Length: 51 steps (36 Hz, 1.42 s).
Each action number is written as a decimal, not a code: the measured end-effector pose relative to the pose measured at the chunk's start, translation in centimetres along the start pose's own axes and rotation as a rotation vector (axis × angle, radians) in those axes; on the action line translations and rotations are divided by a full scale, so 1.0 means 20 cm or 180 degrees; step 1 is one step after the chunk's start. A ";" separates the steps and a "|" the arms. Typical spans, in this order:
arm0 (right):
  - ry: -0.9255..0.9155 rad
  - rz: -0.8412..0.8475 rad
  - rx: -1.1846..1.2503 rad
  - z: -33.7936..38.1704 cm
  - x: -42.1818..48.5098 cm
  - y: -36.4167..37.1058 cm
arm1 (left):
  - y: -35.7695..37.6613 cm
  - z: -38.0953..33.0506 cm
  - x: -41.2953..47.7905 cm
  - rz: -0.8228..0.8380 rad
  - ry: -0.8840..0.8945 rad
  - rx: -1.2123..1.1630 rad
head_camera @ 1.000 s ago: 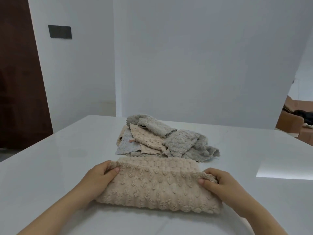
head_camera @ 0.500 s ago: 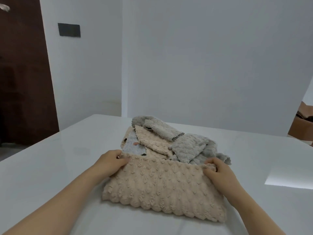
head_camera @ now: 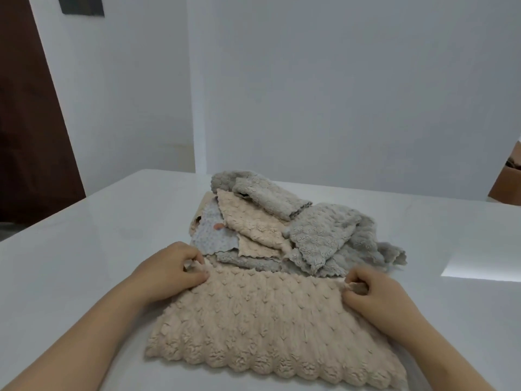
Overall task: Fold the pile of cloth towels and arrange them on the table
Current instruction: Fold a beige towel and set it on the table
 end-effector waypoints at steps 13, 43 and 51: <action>-0.0037 0.0221 0.0106 0.00 0.02 -0.01 | 0.04 0.00 -0.01 0.0271 0.0177 -0.0483; 0.0376 -0.0552 0.3123 0.02 -0.01 -0.08 | -0.04 -0.01 -0.05 -0.1147 -0.0344 -0.3463; 0.0344 -0.0521 0.3263 0.02 -0.01 -0.07 | -0.05 -0.04 -0.07 -0.1821 -0.0001 -0.2635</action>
Point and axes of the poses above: each hand's wrist, its own x-axis towards the middle knuckle, its own y-axis out of the palm, z = x × y, the point moved 2 cm from there along x, towards the middle knuckle
